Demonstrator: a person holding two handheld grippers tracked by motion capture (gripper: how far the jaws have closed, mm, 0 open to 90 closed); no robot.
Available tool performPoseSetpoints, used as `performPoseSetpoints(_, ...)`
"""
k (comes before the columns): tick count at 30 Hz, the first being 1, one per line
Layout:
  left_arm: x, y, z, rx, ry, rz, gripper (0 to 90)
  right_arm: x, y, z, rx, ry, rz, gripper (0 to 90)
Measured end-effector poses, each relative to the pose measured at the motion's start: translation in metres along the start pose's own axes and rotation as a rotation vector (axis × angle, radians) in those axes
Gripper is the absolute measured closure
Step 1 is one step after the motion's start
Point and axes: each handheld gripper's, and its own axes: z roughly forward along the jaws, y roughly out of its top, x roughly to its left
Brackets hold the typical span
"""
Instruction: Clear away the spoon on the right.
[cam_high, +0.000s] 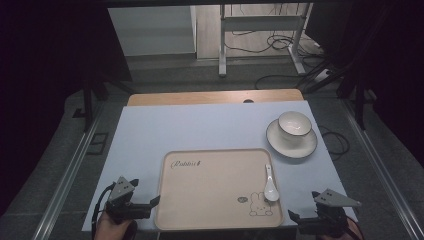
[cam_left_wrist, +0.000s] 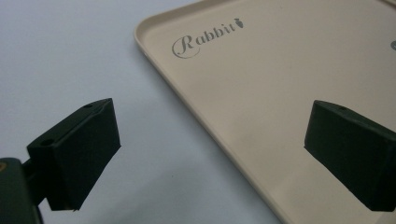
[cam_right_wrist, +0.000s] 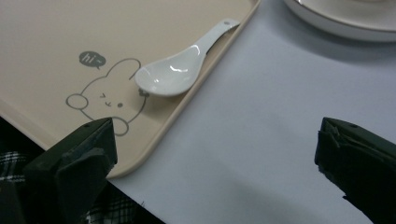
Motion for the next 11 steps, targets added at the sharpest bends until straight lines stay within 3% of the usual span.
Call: performPoseSetpoints(11,-0.0002,0.0003,0.0004,0.003,0.0,0.003,3.2,0.0003,-0.0006,0.0035,0.033,-0.005,0.001,0.0)
